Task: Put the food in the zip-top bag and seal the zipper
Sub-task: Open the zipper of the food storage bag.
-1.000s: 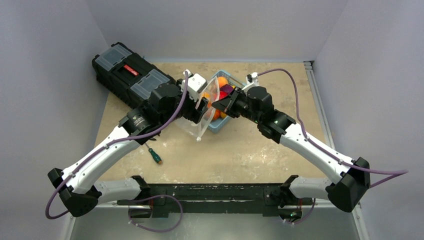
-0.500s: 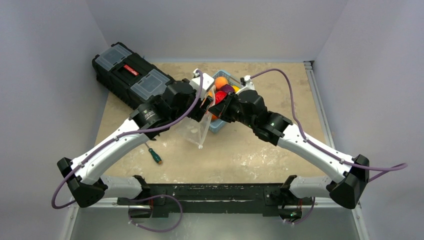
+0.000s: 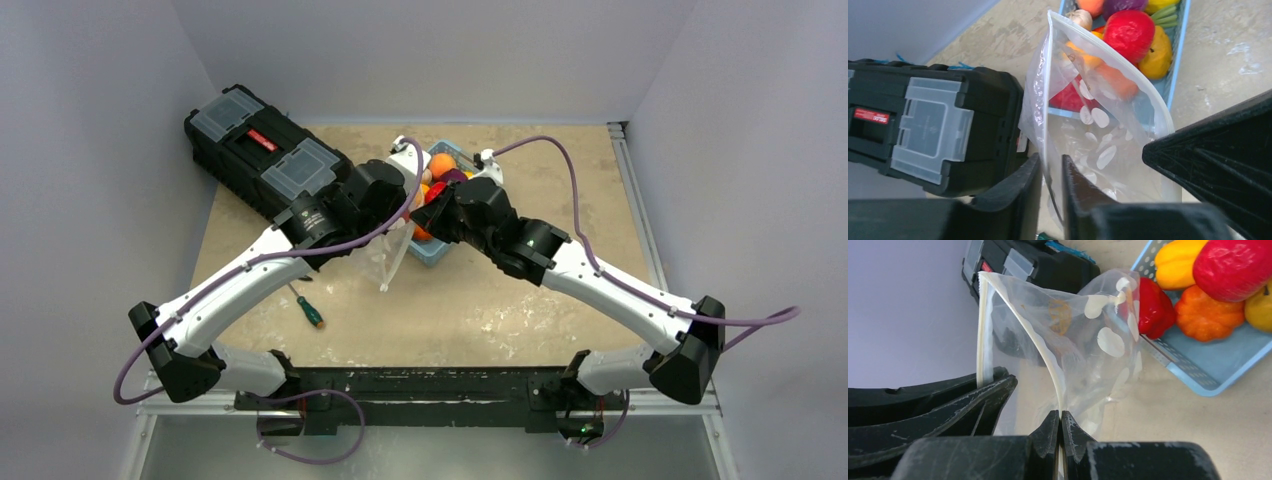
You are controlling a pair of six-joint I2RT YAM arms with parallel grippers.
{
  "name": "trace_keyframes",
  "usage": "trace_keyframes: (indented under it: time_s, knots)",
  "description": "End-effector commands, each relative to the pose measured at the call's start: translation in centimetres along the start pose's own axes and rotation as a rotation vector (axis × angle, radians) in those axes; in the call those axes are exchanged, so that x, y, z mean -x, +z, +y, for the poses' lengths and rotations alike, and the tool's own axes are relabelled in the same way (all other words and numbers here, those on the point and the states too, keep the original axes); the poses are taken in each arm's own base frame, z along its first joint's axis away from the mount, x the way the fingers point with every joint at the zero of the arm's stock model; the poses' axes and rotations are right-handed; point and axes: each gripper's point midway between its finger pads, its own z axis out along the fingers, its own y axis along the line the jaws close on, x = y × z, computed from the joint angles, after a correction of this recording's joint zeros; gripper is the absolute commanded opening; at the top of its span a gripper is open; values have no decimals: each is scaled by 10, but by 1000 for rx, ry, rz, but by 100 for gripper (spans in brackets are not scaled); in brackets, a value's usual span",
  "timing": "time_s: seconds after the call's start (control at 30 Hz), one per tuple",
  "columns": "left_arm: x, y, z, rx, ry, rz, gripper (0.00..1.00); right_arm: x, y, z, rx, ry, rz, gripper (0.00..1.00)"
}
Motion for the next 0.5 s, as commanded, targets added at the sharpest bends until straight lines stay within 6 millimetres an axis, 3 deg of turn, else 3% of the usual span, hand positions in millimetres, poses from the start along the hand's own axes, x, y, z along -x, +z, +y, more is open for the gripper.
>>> trace_keyframes:
  time_s: [0.0, 0.07, 0.23, 0.33, 0.47]
  knots:
    - [11, -21, 34, 117, 15, -36, 5, 12, -3, 34, 73, 39, -32, 0]
    - [0, -31, 37, 110, 1, 5, 0, 5, -1, 39, 103, 34, 5, 0]
    - [-41, -46, 20, -2, -77, 118, 0, -27, 0, 60, 267, -91, 148, 0]
    - [-55, -48, 8, -89, -131, 150, 0, -50, 10, 50, 255, -202, 256, 0]
    - [-65, -33, -3, -202, -274, 181, 0, -61, 30, 21, 183, -339, 313, 0]
